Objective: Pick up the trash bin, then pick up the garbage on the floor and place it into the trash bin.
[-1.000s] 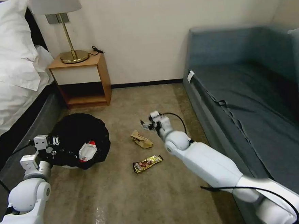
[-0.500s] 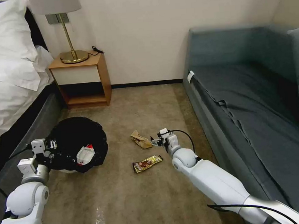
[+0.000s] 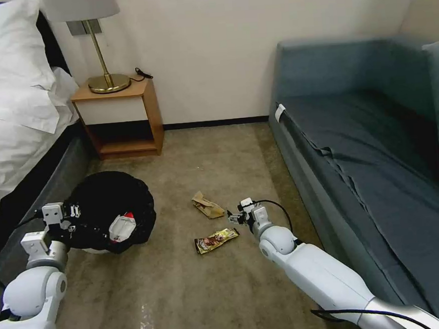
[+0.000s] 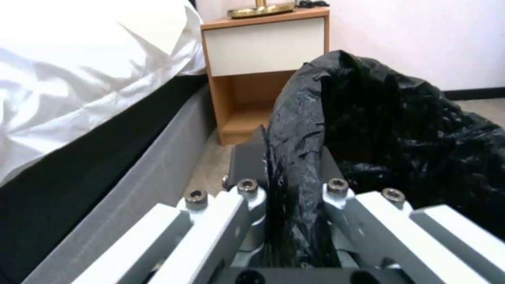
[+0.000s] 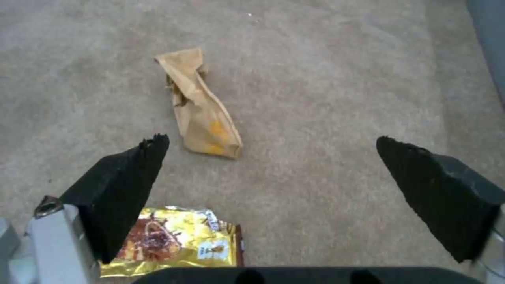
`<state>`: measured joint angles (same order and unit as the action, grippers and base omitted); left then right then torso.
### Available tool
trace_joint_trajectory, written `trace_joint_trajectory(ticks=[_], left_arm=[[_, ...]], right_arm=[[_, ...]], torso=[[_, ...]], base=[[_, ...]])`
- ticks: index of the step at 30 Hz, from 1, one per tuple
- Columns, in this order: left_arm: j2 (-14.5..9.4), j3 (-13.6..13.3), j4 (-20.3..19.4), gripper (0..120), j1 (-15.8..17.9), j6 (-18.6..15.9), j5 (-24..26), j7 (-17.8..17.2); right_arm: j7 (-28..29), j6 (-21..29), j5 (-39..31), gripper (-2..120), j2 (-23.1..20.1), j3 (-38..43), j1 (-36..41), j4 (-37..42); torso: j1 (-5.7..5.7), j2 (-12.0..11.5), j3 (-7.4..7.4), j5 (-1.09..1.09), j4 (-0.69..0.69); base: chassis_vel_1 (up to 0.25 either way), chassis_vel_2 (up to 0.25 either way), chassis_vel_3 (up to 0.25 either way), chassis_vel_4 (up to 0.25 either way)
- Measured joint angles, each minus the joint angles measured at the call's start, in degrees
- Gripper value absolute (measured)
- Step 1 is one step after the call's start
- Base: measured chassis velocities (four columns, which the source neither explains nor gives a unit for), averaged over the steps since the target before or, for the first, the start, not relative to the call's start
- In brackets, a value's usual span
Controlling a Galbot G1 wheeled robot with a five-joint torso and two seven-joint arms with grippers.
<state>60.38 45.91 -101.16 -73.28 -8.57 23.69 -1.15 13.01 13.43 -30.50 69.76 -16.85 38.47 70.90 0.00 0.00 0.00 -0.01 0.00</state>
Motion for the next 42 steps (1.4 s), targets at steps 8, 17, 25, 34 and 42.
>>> trace_joint_trajectory(ticks=[8,17,25,34,42], left_arm=[[-1.21,0.85,0.33,7,0.54,-0.49,1.80,-0.23],[-1.49,1.10,1.85,7,0.60,-0.48,2.08,-0.03],[-0.65,0.17,2.52,7,1.29,-0.44,1.70,0.05],[0.12,-0.72,3.83,7,1.94,-0.50,1.19,0.30],[0.22,-0.49,4.43,7,1.71,-0.42,1.18,0.89]], right_arm=[[-0.28,0.02,-0.54,100,1.64,-1.44,-0.14,0.58],[-1.48,-0.42,-0.63,100,1.92,-1.75,-0.47,-0.81],[-2.20,-1.21,-0.52,100,2.52,-1.76,-0.81,-2.55],[-3.13,-1.95,-0.26,100,2.75,-2.33,-1.54,-4.60],[-3.28,-2.07,0.76,100,3.33,-3.06,-1.51,-5.47]], torso=[[0.00,0.00,0.00,0.00,0.01],[0.00,0.00,0.00,0.00,0.01],[0.00,0.00,0.00,0.01,0.00],[0.00,0.00,0.00,0.01,0.00],[0.00,0.00,0.00,0.01,0.00]], base=[[0.000,0.000,0.000,0.000],[-0.029,0.024,0.035,-0.036],[-0.114,0.122,0.117,-0.128],[-0.087,0.092,0.080,-0.090],[-0.103,0.095,0.097,-0.081]])
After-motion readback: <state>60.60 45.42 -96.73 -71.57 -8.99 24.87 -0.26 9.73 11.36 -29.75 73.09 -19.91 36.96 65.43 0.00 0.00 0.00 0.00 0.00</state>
